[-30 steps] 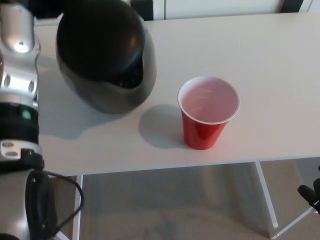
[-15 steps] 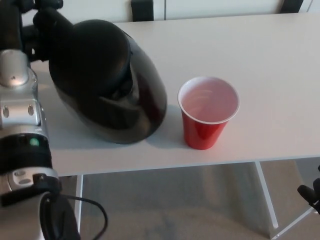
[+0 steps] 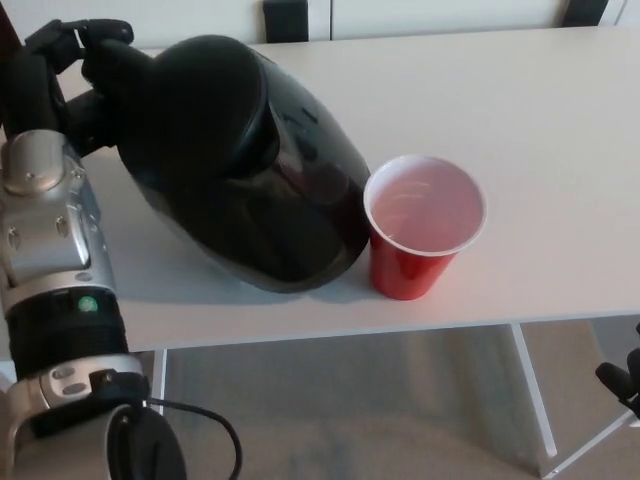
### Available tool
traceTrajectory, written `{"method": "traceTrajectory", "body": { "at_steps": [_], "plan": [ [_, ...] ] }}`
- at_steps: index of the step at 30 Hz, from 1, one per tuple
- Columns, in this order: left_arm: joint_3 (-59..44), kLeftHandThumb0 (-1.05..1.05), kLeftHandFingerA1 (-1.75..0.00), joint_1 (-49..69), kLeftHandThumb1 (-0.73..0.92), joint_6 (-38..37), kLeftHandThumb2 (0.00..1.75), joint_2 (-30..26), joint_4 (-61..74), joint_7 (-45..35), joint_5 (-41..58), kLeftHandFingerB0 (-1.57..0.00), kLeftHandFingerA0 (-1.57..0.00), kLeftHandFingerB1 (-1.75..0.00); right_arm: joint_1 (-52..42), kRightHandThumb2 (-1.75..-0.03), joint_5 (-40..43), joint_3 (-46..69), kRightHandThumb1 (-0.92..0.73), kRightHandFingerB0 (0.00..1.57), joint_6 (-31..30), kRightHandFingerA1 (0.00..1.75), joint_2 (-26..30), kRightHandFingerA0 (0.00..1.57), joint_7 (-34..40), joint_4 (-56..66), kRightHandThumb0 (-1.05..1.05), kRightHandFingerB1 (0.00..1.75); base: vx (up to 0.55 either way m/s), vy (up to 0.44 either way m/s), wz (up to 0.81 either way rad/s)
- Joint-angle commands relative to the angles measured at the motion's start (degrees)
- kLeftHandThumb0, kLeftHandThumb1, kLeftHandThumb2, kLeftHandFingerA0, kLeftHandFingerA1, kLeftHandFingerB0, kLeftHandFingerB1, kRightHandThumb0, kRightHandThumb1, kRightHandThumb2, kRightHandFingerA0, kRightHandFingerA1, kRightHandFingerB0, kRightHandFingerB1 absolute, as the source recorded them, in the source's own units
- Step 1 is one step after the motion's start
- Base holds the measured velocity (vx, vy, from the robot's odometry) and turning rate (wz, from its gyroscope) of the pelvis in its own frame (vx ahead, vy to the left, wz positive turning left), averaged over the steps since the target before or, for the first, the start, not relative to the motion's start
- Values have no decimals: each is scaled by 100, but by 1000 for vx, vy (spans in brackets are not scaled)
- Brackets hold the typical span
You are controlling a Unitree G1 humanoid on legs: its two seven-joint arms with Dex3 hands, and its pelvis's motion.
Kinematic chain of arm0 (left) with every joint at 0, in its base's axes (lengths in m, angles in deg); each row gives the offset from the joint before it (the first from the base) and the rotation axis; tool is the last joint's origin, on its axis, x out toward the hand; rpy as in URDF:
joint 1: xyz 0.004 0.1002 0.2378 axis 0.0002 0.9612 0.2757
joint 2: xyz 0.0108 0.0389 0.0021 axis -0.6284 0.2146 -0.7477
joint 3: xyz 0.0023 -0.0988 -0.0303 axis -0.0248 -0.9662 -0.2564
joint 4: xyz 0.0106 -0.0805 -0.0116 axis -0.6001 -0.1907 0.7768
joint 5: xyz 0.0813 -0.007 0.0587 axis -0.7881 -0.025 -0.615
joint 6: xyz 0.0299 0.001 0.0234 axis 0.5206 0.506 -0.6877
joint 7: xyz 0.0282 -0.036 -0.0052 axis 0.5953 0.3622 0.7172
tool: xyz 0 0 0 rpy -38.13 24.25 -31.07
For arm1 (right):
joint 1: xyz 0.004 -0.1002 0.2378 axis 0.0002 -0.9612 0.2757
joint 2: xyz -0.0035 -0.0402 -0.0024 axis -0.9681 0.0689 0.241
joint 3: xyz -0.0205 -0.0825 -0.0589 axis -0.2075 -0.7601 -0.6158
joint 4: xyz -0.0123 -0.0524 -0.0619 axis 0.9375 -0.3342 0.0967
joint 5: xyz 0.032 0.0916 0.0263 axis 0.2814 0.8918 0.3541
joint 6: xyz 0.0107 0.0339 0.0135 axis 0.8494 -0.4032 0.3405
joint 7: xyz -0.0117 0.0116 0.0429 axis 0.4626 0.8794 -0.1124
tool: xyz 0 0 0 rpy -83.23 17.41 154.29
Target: The robot walk towards a table in front and uses its left hand to pick up the pot from the base and pour water to the cup on the right hand side
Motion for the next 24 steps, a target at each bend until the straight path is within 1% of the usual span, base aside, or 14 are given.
{"method": "traceTrajectory", "body": {
  "at_steps": [1,2,3,4,8,10,11,12,14,15,16,18,22,24],
  "plan": [
    [377,-9,-173,-418,66,624,83,-231,315,12,599,-72,-77,-131,62,-66,-62,7,-46,49,131,79,102,49,-32,7,-31,60,0,0,0],
    [428,-9,-172,-431,66,644,83,-262,342,12,617,-73,-78,-130,63,-66,-62,13,-46,49,112,78,108,49,-22,19,-32,60,0,0,0],
    [500,-13,-160,-477,59,679,86,-321,352,12,630,-81,-98,-122,79,-65,-70,17,-46,49,103,79,119,51,-9,9,-32,59,0,0,0],
    [579,-14,-170,-577,67,731,81,-405,337,26,623,-76,-78,-122,117,-64,-77,23,-45,50,98,80,132,52,-1,-27,-31,60,0,0,0],
    [824,-15,-167,-844,69,839,78,-636,297,88,569,-77,-80,-118,170,-64,-101,16,-45,48,126,79,167,51,-70,-105,-32,59,0,0,0],
    [1090,-17,-167,-1195,71,928,75,-891,161,50,436,-74,-79,-117,206,-64,-106,16,-45,48,167,77,183,50,-111,-156,-32,58,0,0,0],
    [1267,-15,-168,-1379,72,940,74,-1049,38,23,370,-72,-80,-125,211,-64,-108,14,-43,47,187,77,179,50,-121,-160,-32,58,0,0,0],
    [1352,-15,-168,-1465,72,926,74,-1118,-35,19,317,-72,-80,-125,217,-64,-101,19,-43,47,189,77,176,50,-127,-168,-32,58,0,0,0],
    [1620,-16,-167,-1649,71,883,77,-1309,-231,48,218,-74,-79,-124,228,-63,-107,25,-43,47,206,77,178,50,-138,-202,-32,58,0,0,0],
    [1758,-17,-167,-1774,70,928,78,-1402,-344,62,194,-74,-78,-120,237,-63,-115,26,-42,49,231,78,189,50,-162,-244,-33,59,0,0,0],
    [1887,-22,-165,-1856,71,854,73,-1486,-430,46,155,-77,-73,-114,260,-63,-124,22,-42,50,250,77,200,49,-177,-273,-34,60,0,0,0],
    [2180,-17,-164,-2020,70,756,74,-1651,-588,33,54,-76,-73,-114,279,-65,-80,33,-43,48,240,78,189,48,-228,-257,-31,60,0,0,0],
    [2406,-16,-164,-2136,71,820,73,-1770,-694,15,142,-78,-76,-114,284,-65,-90,31,-43,49,229,79,181,50,-204,-191,-31,61,0,0,0],
    [2439,-15,-167,-2048,71,879,73,-1763,-600,-49,276,-76,-75,-115,310,-65,-57,56,-42,45,195,78,195,49,-231,-234,-31,59,0,0,0]
  ]
}}
